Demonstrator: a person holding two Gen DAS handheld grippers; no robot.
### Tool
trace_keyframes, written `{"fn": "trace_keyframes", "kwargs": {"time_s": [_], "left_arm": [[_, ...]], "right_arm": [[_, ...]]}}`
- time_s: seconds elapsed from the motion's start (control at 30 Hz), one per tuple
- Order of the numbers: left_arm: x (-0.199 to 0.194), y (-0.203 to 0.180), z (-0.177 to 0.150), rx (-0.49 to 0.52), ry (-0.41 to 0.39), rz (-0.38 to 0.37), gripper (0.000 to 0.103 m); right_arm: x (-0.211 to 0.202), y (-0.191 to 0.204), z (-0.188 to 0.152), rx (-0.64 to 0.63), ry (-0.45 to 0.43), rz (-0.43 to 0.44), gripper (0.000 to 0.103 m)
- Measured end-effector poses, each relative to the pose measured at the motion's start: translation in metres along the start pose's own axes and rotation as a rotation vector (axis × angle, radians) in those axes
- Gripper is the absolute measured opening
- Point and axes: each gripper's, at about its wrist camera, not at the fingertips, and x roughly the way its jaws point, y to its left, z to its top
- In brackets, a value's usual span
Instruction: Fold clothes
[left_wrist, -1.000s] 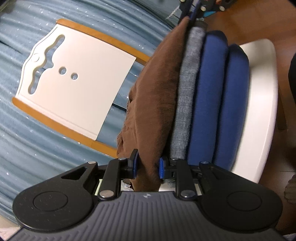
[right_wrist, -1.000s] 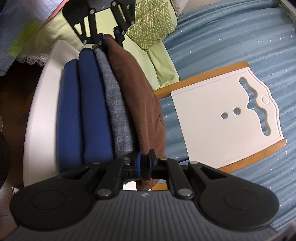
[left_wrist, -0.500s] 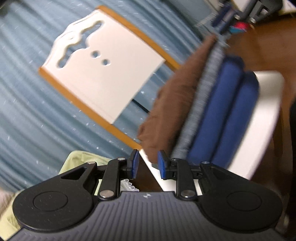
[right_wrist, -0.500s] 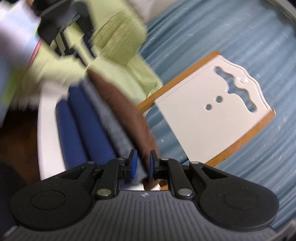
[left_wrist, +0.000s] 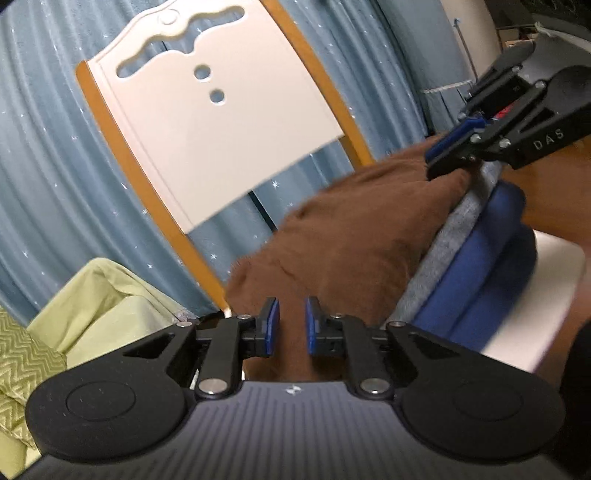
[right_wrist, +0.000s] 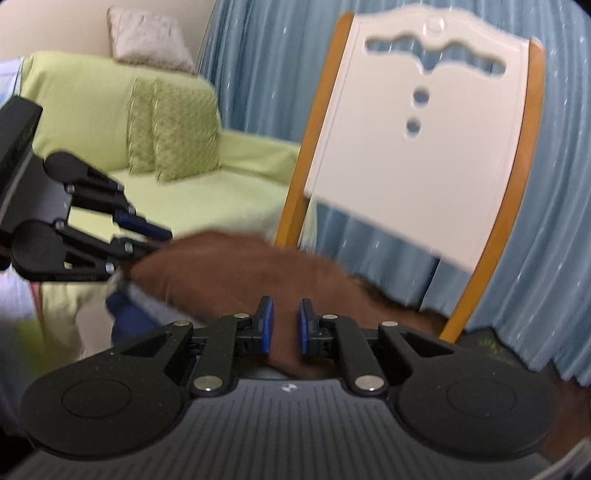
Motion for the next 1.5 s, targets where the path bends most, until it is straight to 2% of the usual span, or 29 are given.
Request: {"fn": "trace_keyframes", "kwargs": {"time_s": [0.1,0.17,0.3,0.37,0.43,0.47,0.5,0.53,0.6,0.67,0.73,0.77,0.8,0.83,0.9,1.03,1.17,1.3,1.5], "left_arm": [[-0.001,-0.003,-0.009,-0.012,-0.002,0.003,0.014],[0.003,-0.004,-0.004,-0.005,0.009,0.006,0.013],[0.005,-0.005,0.004,0.001,0.023,0.016,0.014],[0.002,-0.006,0.010,-0.019,0.030,0.053,0.024],[-0.008,-0.001,0.014,-0.085,0.021,0.093,0.048],[-0.013,0.001,0.016,-0.117,0.017,0.112,0.052],[-0.018,0.003,0.016,-0.145,0.014,0.118,0.061],[-0.028,0.005,0.015,-0.211,0.011,0.125,0.074],[-0.042,0.007,0.011,-0.301,0.010,0.137,0.084],[-0.059,-0.001,0.003,-0.406,0.036,0.147,0.089],[-0.067,-0.013,-0.004,-0.472,0.068,0.157,0.097],[-0.071,-0.021,-0.007,-0.509,0.086,0.160,0.099],[-0.072,-0.026,-0.008,-0.529,0.096,0.160,0.102],[-0.075,-0.036,-0.011,-0.571,0.121,0.157,0.102],[-0.077,-0.045,-0.012,-0.597,0.142,0.155,0.102],[-0.084,-0.075,-0.008,-0.597,0.180,0.147,0.102],[-0.095,-0.097,0.003,-0.571,0.169,0.110,0.102],[-0.102,-0.113,0.011,-0.555,0.201,0.110,0.102],[-0.108,-0.122,0.011,-0.553,0.201,0.112,0.102]], "right_arm": [[0.001,0.004,-0.015,0.007,-0.009,-0.002,0.010],[0.003,0.008,-0.019,-0.010,-0.020,-0.014,0.011],[0.005,0.008,-0.011,-0.042,-0.004,-0.017,0.012],[0.002,0.008,-0.008,-0.050,0.000,-0.015,0.013],[-0.006,0.008,-0.002,-0.056,-0.009,-0.015,0.016],[-0.014,0.006,0.003,-0.050,-0.028,-0.020,0.020],[-0.022,0.004,0.007,-0.040,-0.047,-0.026,0.028],[-0.031,0.002,0.011,-0.028,-0.066,-0.034,0.030],[-0.051,-0.002,0.014,-0.004,-0.087,-0.045,0.031],[-0.066,-0.001,0.007,0.030,-0.084,-0.052,0.039],[-0.079,0.002,-0.005,0.080,-0.073,-0.065,0.062],[-0.087,0.005,-0.014,0.122,-0.060,-0.080,0.066],[-0.093,0.009,-0.024,0.160,-0.046,-0.093,0.075],[-0.096,0.012,-0.028,0.176,-0.039,-0.102,0.087],[-0.106,0.022,-0.043,0.215,-0.020,-0.132,0.101],[-0.120,0.041,-0.067,0.283,0.015,-0.143,0.102],[-0.130,0.052,-0.084,0.300,0.060,-0.151,0.102],[-0.142,0.054,-0.089,0.306,0.088,-0.181,0.102],[-0.153,0.056,-0.090,0.295,0.091,-0.218,0.102]]}}
